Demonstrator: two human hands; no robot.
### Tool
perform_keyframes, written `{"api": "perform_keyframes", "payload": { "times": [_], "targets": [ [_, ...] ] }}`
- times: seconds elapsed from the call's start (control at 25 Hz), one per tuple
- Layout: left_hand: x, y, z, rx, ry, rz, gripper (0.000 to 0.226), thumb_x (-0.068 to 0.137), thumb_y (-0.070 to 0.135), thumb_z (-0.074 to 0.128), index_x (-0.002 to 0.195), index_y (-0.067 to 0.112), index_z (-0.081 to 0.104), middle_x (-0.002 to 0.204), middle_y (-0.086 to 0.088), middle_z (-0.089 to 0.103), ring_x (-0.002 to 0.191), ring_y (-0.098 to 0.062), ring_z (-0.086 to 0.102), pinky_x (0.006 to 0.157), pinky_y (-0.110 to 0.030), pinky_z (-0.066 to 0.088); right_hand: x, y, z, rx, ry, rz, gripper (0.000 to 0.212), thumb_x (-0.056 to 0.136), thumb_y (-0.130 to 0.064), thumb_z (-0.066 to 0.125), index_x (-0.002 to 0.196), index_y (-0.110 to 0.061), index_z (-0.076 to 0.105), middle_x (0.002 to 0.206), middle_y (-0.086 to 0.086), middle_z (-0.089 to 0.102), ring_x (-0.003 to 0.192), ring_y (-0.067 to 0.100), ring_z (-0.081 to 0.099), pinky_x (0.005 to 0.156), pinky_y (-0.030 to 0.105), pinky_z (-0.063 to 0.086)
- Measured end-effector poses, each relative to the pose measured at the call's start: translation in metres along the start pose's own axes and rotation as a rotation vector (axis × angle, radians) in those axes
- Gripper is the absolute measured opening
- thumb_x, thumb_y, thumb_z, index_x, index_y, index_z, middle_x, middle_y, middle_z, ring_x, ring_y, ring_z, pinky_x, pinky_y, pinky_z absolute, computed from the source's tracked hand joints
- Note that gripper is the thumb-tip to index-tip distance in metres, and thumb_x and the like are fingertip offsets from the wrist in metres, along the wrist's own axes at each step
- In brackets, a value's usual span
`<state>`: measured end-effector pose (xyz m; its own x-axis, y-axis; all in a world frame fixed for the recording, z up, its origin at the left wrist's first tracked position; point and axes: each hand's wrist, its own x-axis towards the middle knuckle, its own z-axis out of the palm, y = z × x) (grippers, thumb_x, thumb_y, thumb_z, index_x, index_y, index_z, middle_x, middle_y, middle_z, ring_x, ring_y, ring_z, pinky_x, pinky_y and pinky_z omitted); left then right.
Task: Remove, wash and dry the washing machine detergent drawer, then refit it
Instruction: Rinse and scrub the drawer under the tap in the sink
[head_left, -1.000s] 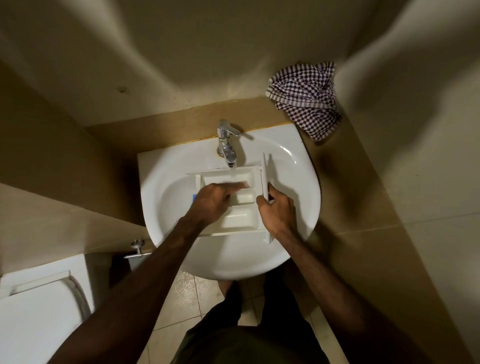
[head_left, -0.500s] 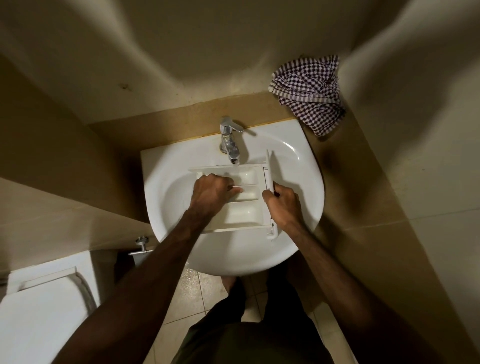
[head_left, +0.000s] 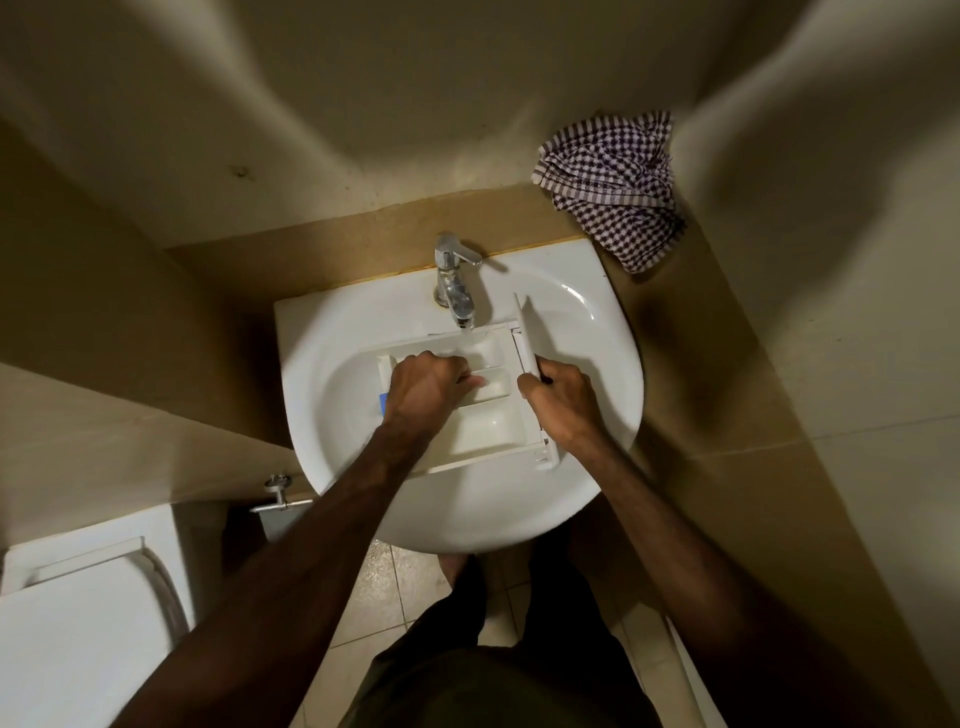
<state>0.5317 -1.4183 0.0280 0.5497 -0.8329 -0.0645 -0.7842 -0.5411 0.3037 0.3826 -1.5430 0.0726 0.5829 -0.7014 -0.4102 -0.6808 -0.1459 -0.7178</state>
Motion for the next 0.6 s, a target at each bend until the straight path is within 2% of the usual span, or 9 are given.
{"api": "perform_keyframes", "payload": {
  "times": [0.08, 0.12, 0.2, 0.28, 0.36, 0.4, 0.48, 0.6],
  "targets": [
    [0.001, 0.003, 0.001, -0.059, -0.016, -0.021, 0.045, 0.096, 0.056, 0.06, 0.082, 0.015, 0.072, 0.078, -0.005, 0.071, 0.073, -0.029, 0.064, 0.062, -0.031, 0.032, 0.0, 0.001, -0.002, -0.022, 0.009, -0.003, 0.027, 0.079, -0.041, 0.053, 0.094, -0.033, 0.074, 0.076, -0.008, 0.072, 0.08, 0.021, 0.068, 0.074, 0.036, 0.056],
    [0.0, 0.002, 0.001, -0.106, -0.025, -0.009, 0.047, 0.097, 0.059, 0.058, 0.082, 0.017, 0.072, 0.079, -0.002, 0.071, 0.074, -0.026, 0.064, 0.063, -0.031, 0.035, 0.0, 0.001, -0.004, -0.041, 0.009, 0.007, 0.03, 0.08, -0.042, 0.054, 0.096, -0.027, 0.074, 0.078, -0.007, 0.073, 0.082, 0.022, 0.069, 0.075, 0.036, 0.056],
    [-0.006, -0.001, 0.0, -0.217, -0.022, -0.001, 0.048, 0.098, 0.063, 0.052, 0.089, 0.023, 0.077, 0.087, 0.004, 0.074, 0.079, -0.02, 0.066, 0.065, -0.029, 0.041, 0.002, 0.002, -0.01, -0.061, 0.004, 0.055, 0.032, 0.077, -0.043, 0.055, 0.088, -0.019, 0.072, 0.076, -0.001, 0.073, 0.081, 0.027, 0.069, 0.076, 0.039, 0.056],
    [-0.012, -0.011, -0.003, -0.216, 0.11, 0.023, 0.034, 0.1, 0.051, 0.056, 0.101, 0.025, 0.079, 0.099, 0.004, 0.076, 0.089, -0.02, 0.067, 0.07, -0.029, 0.047, 0.006, 0.003, -0.019, -0.042, 0.004, 0.111, 0.036, 0.073, -0.044, 0.055, 0.082, -0.012, 0.068, 0.072, 0.004, 0.071, 0.076, 0.03, 0.069, 0.075, 0.043, 0.056],
    [-0.009, -0.021, -0.007, -0.091, 0.271, -0.038, 0.022, 0.096, 0.032, 0.068, 0.111, 0.018, 0.075, 0.106, -0.003, 0.072, 0.098, -0.027, 0.063, 0.073, -0.035, 0.051, 0.011, 0.002, -0.029, -0.033, 0.004, 0.142, 0.036, 0.071, -0.042, 0.057, 0.076, -0.006, 0.062, 0.06, 0.002, 0.06, 0.065, 0.026, 0.06, 0.068, 0.041, 0.049],
    [-0.003, -0.025, -0.009, -0.046, 0.267, -0.081, 0.027, 0.093, 0.027, 0.072, 0.117, 0.016, 0.072, 0.111, -0.007, 0.069, 0.102, -0.031, 0.06, 0.076, -0.039, 0.051, 0.013, 0.001, -0.032, -0.036, 0.001, 0.151, 0.033, 0.071, -0.04, 0.059, 0.069, -0.007, 0.058, 0.056, -0.002, 0.053, 0.062, 0.023, 0.054, 0.066, 0.039, 0.044],
    [0.015, -0.027, -0.01, -0.023, 0.101, -0.065, 0.033, 0.095, 0.027, 0.07, 0.126, 0.015, 0.068, 0.117, -0.011, 0.069, 0.103, -0.034, 0.062, 0.083, -0.042, 0.049, 0.017, -0.006, -0.038, -0.045, -0.008, 0.15, 0.023, 0.074, -0.035, 0.061, 0.061, -0.017, 0.056, 0.05, -0.009, 0.044, 0.06, 0.02, 0.047, 0.064, 0.034, 0.038],
    [0.039, -0.02, -0.009, -0.092, -0.045, -0.052, 0.027, 0.104, 0.034, 0.056, 0.116, 0.015, 0.07, 0.112, -0.011, 0.074, 0.096, -0.033, 0.067, 0.08, -0.036, 0.044, 0.021, -0.014, -0.04, -0.08, -0.006, 0.127, 0.025, 0.077, -0.033, 0.063, 0.059, -0.017, 0.055, 0.046, -0.01, 0.043, 0.058, 0.02, 0.048, 0.062, 0.033, 0.037]
  ]
}}
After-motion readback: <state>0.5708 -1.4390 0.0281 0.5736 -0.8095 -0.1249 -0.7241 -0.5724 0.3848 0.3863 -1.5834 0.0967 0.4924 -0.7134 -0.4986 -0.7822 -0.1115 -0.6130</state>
